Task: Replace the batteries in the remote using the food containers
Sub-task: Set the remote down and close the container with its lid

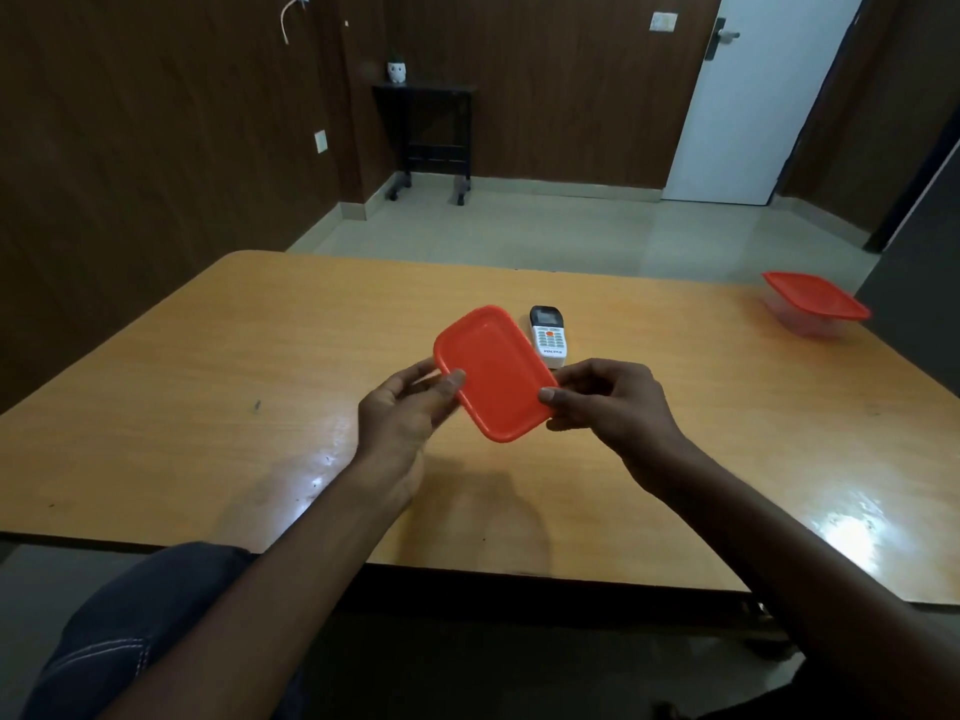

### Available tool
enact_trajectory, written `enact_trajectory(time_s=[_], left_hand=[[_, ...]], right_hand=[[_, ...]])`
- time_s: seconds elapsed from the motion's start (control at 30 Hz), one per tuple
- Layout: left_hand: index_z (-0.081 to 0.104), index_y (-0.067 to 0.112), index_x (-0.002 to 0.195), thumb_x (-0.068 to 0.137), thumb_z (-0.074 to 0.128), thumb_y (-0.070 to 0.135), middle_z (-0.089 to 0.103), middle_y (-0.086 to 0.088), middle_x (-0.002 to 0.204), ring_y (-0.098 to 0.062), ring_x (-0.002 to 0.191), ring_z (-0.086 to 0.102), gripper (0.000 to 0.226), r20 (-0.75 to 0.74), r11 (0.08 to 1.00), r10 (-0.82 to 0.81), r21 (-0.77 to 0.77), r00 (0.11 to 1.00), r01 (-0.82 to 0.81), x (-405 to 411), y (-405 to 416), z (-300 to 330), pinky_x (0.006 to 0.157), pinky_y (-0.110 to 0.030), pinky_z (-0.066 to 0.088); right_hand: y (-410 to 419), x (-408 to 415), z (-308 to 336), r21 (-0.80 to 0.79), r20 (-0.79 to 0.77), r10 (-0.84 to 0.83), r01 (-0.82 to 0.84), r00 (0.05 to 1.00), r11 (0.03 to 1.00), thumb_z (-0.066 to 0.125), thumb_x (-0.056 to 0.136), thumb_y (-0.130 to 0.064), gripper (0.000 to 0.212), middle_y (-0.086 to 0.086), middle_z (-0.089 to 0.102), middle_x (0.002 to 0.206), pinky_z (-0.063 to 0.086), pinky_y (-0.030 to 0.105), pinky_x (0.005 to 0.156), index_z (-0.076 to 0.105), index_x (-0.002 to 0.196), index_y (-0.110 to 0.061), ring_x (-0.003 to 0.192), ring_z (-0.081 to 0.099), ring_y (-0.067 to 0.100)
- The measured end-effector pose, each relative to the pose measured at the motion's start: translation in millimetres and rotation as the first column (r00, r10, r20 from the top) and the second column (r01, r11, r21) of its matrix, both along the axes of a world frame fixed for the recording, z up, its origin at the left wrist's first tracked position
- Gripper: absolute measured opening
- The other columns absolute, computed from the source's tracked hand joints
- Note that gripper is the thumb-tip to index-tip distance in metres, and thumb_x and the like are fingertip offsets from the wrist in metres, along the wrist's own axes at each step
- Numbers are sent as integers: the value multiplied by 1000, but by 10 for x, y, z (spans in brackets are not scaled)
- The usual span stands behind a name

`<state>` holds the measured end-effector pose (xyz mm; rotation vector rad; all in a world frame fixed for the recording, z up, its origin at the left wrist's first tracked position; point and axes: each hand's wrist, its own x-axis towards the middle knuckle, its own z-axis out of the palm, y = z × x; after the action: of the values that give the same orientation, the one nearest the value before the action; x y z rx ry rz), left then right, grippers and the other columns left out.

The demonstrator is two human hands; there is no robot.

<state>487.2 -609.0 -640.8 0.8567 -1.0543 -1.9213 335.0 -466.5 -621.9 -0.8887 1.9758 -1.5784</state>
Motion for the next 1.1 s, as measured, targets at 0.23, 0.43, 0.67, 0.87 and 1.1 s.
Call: enact_trajectory(time_s=[0.23,0.43,0.67,0.87,1.1], left_hand=[[63,6,111,74,82,0,72,-18,109,-35,97,73,43,77,993,-118,-15,990,119,-23,170,-26,84,-41,62],[63,5,111,76,81,-1,71,-22,106,-36,90,74,40,102,994,-77,-63,992,84,-31,109,7,70,-34,64],[61,8,117,76,82,2,71,-17,108,-34,95,73,47,119,985,-111,-122,987,126,5,102,-1,75,-39,63],[65,18,109,80,81,12,74,-10,99,-25,88,76,35,79,987,-55,-143,995,66,97,32,27,71,-39,63],[73,12,107,80,80,7,77,-8,86,-22,75,73,28,206,985,-50,-150,977,82,349,-162,2,68,-33,61]], right_hand=[[-36,55,5,-72,173,5,7,985,997,76,86,-10,25,17,73,94,62,28,64,66,102,6,74,76,24],[-39,119,-25,-157,192,30,0,981,988,77,86,-9,28,14,74,92,63,31,68,65,106,5,75,76,24],[-36,159,-46,-134,237,41,-9,971,991,79,82,-7,37,13,71,97,64,34,71,60,112,1,77,76,26],[-89,136,16,-64,303,119,-104,945,992,78,82,-4,28,16,71,91,64,39,70,60,103,0,76,74,32],[-269,290,-144,27,148,92,-97,985,995,76,88,-13,20,21,72,94,64,44,68,69,102,-2,75,74,31]])
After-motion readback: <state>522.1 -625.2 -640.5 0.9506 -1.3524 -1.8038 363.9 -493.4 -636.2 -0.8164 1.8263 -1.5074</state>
